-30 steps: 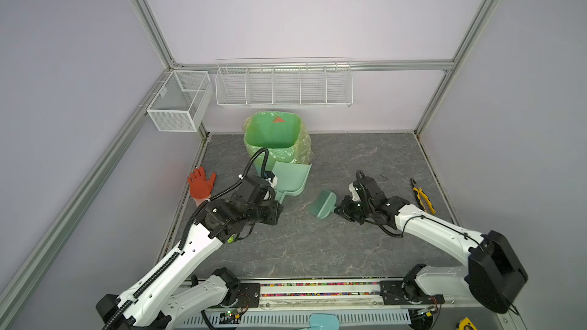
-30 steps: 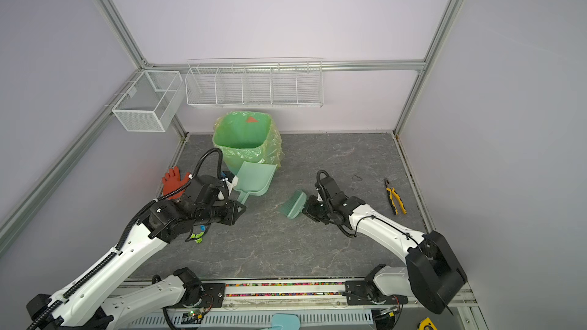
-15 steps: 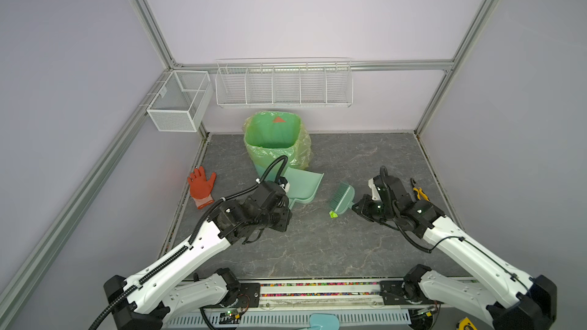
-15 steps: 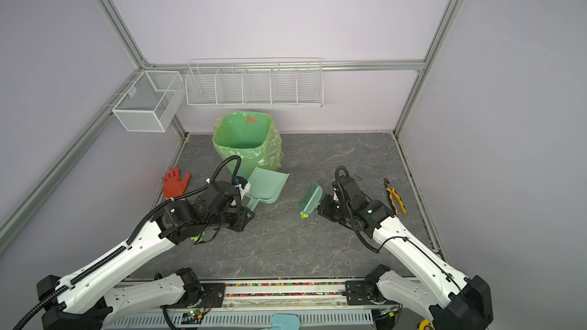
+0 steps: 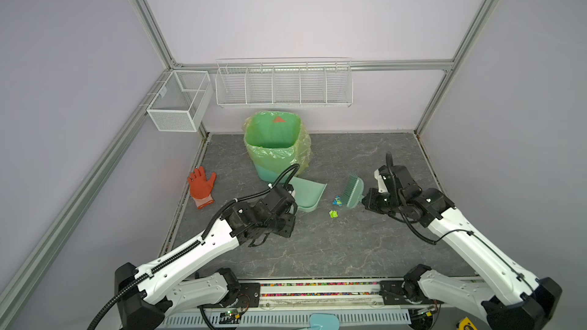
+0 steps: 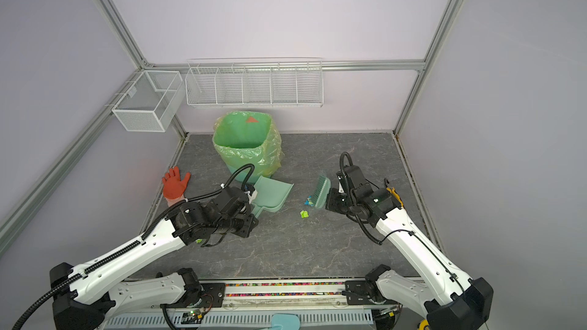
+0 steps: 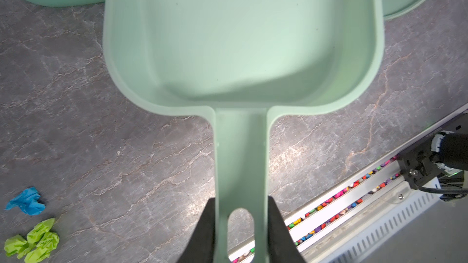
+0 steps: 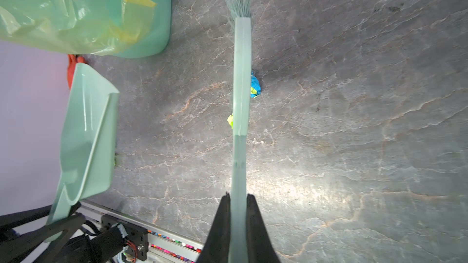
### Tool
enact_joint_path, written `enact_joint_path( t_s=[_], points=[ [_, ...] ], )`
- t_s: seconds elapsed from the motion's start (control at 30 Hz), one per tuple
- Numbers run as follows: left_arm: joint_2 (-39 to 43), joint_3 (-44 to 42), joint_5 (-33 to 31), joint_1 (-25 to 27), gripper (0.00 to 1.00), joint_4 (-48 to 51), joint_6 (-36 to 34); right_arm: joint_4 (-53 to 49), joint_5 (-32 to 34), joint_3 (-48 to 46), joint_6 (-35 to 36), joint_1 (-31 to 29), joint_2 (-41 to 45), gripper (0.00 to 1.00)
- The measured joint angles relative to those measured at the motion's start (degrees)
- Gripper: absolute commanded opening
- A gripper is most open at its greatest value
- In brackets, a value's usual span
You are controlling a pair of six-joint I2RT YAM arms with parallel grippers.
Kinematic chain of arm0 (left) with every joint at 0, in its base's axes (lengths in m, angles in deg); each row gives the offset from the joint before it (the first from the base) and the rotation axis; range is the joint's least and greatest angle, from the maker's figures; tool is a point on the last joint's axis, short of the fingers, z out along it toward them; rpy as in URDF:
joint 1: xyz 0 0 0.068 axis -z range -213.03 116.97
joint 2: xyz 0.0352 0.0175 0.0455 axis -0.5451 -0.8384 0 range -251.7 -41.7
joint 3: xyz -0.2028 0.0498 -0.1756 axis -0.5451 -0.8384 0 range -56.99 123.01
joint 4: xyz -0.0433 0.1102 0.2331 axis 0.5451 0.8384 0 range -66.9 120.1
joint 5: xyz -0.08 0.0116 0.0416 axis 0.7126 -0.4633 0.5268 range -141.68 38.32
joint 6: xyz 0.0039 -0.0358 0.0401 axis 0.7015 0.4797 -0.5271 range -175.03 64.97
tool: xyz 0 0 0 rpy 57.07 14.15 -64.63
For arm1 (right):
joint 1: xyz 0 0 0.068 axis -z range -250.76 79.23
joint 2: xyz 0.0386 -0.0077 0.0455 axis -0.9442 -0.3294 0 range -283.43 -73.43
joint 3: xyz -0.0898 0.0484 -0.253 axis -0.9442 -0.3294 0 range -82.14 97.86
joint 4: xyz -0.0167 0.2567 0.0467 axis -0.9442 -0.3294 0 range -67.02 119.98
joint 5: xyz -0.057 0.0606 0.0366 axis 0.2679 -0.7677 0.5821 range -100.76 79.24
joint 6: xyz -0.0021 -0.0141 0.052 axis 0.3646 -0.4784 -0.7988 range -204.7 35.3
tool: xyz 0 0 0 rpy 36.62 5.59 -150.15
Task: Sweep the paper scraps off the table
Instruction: 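Slide the dustpan toward the remaining scraps with left gripper while right repositions brush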
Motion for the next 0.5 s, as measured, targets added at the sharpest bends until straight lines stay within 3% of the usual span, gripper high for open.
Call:
enact_joint_path(
  t_s=[0.3, 0.5],
  points=[
    [0.4, -3.6, 0.2, 0.0, 0.0, -1.6, 0.0, -3.9, 2.6, 6.6, 6.9, 0.7, -9.3, 0.07],
    [-0.1, -5.5, 1.0, 0.5, 0.0, -1.4, 0.1, -4.8, 3.6, 6.9, 9.1, 0.7, -11.1, 0.07]
  ],
)
